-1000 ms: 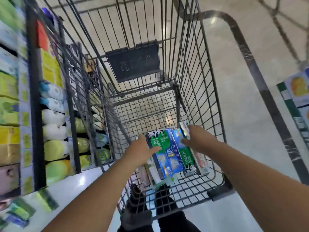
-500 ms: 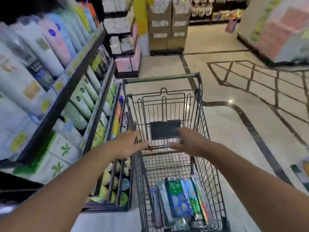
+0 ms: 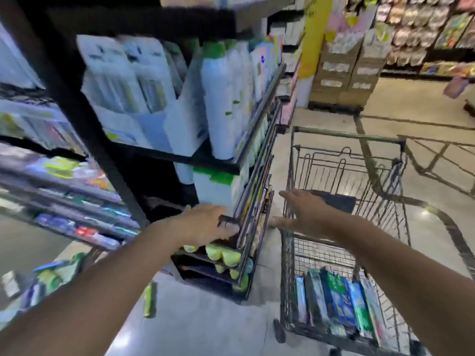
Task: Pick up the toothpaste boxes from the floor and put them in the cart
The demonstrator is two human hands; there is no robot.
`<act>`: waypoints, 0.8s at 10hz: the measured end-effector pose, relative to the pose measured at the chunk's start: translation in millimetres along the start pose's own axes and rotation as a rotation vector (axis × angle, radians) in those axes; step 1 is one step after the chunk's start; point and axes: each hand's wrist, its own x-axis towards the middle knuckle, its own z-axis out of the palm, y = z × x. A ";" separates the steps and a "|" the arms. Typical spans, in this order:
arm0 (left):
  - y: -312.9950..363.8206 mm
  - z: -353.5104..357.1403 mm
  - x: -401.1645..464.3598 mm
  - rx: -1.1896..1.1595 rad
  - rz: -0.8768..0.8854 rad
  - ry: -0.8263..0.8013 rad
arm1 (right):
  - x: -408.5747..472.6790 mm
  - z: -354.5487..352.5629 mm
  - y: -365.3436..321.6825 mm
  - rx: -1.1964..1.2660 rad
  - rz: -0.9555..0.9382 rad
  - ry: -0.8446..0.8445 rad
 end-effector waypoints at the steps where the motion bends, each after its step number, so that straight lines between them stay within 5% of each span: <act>1: -82.6 14.0 -73.1 -0.010 -0.138 0.080 | 13.4 15.0 -96.0 -0.065 -0.159 -0.017; 4: -278.6 97.3 -323.9 -0.234 -0.662 0.243 | 47.3 81.6 -361.2 -0.110 -0.616 -0.061; 6: -345.1 159.5 -411.4 -0.282 -1.001 0.237 | 69.8 119.7 -474.6 -0.226 -0.839 -0.138; 8: -389.2 158.1 -428.9 -0.360 -1.158 0.130 | 136.0 152.0 -564.4 -0.198 -0.971 -0.222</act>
